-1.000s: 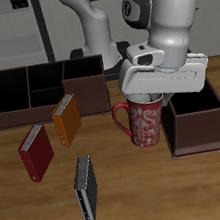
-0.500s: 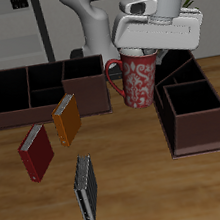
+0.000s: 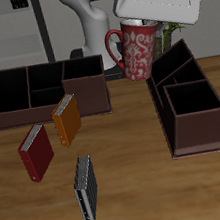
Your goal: Place the red mug into the left desk caddy's right compartment
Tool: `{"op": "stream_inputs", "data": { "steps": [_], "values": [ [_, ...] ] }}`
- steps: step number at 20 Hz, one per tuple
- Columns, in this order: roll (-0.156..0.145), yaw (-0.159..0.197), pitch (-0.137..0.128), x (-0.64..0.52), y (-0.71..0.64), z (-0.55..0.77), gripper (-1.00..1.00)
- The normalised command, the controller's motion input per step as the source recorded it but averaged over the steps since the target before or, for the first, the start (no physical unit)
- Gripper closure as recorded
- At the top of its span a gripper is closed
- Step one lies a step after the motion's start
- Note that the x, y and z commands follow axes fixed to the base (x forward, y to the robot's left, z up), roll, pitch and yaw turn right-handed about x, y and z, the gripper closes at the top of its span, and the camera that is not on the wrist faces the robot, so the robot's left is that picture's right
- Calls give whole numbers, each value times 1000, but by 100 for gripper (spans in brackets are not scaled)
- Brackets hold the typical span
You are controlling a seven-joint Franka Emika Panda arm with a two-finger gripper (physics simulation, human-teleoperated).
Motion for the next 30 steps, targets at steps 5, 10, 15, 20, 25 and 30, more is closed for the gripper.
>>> {"op": "stream_inputs", "data": {
  "steps": [5,10,15,20,25,30],
  "values": [
    [-10,11,18,-200,445,17,100],
    [31,-6,56,-103,603,-196,100],
    [40,34,3,-23,526,-75,100],
    [-9,-19,24,108,266,-44,100],
    [-2,-27,25,180,334,-63,100],
    [52,-21,35,32,378,-173,100]
  ]
}}
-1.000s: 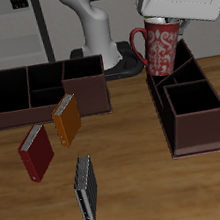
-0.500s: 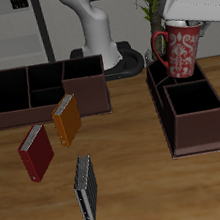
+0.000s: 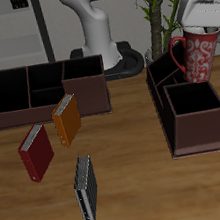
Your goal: Place the red mug into the left desk caddy's right compartment
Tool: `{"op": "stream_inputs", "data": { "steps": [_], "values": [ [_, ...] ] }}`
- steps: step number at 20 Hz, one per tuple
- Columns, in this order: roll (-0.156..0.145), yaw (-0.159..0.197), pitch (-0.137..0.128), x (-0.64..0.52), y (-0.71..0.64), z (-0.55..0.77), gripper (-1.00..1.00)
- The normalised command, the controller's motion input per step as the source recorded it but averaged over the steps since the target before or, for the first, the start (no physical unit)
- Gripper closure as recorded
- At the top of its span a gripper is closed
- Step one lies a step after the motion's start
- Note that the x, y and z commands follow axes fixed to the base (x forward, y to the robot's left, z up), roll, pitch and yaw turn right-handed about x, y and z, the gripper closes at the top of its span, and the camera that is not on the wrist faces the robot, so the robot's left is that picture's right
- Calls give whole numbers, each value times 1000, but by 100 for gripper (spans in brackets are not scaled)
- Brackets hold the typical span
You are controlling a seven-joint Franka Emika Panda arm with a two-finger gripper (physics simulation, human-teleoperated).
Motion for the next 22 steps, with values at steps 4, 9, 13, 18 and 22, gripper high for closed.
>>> {"op": "stream_inputs", "data": {
  "steps": [4,9,13,18,22],
  "values": [
    [43,17,30,46,169,-272,100],
    [25,-39,35,135,89,-213,100],
    [4,-15,35,117,59,-282,100],
    [-23,-1,20,133,-66,-254,100],
    [-23,-7,26,23,-141,-167,100]
  ]
}}
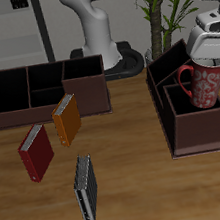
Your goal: Place the red mug into the left desk caddy's right compartment
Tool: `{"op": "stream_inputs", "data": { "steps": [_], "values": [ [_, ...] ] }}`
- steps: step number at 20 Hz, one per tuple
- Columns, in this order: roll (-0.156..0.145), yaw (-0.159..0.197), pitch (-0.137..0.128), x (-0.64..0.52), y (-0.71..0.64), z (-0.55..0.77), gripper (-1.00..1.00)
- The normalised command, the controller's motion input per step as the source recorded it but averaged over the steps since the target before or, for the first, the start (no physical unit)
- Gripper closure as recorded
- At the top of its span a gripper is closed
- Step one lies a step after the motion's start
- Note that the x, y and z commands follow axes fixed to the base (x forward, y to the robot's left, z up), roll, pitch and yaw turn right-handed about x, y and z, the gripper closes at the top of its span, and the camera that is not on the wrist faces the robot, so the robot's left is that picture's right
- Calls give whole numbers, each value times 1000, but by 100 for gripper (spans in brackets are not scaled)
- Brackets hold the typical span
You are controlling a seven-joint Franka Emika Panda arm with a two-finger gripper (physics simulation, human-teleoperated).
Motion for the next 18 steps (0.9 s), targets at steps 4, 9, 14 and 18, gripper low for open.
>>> {"op": "stream_inputs", "data": {
  "steps": [4,9,14,18],
  "values": [
    [-15,-28,38,-33,-98,-206,100],
    [27,-32,60,-53,49,-357,100],
    [-11,-7,30,69,-84,-234,100],
    [-13,-27,29,21,7,-225,100]
  ]
}}
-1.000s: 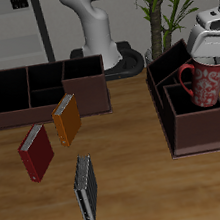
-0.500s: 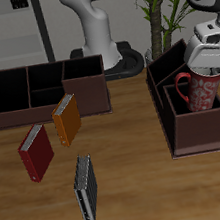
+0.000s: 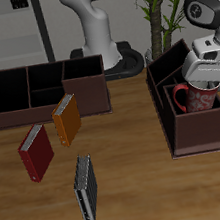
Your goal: Place the red mug into the left desk caddy's right compartment
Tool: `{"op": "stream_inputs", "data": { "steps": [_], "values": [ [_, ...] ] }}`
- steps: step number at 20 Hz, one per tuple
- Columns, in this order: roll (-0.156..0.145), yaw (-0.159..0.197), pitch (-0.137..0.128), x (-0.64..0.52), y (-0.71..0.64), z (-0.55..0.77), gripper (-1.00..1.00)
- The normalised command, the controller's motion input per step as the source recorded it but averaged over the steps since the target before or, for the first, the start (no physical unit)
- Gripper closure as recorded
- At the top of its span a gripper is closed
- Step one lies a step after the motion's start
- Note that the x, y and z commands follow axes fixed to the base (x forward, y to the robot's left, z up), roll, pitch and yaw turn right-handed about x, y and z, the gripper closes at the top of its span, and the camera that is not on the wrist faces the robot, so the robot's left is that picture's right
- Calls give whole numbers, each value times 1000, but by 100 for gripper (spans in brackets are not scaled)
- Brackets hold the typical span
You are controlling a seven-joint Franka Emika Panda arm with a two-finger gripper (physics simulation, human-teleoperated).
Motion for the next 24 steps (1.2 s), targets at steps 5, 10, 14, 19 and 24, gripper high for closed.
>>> {"op": "stream_inputs", "data": {
  "steps": [5,10,14,19,24],
  "values": [
    [12,-33,69,-6,61,-332,100],
    [1,-27,70,3,52,-251,-100],
    [-8,-20,21,-28,-92,-12,-100],
    [-3,-2,-8,-50,-96,72,-100],
    [30,13,-31,-43,-172,142,-100]
  ]
}}
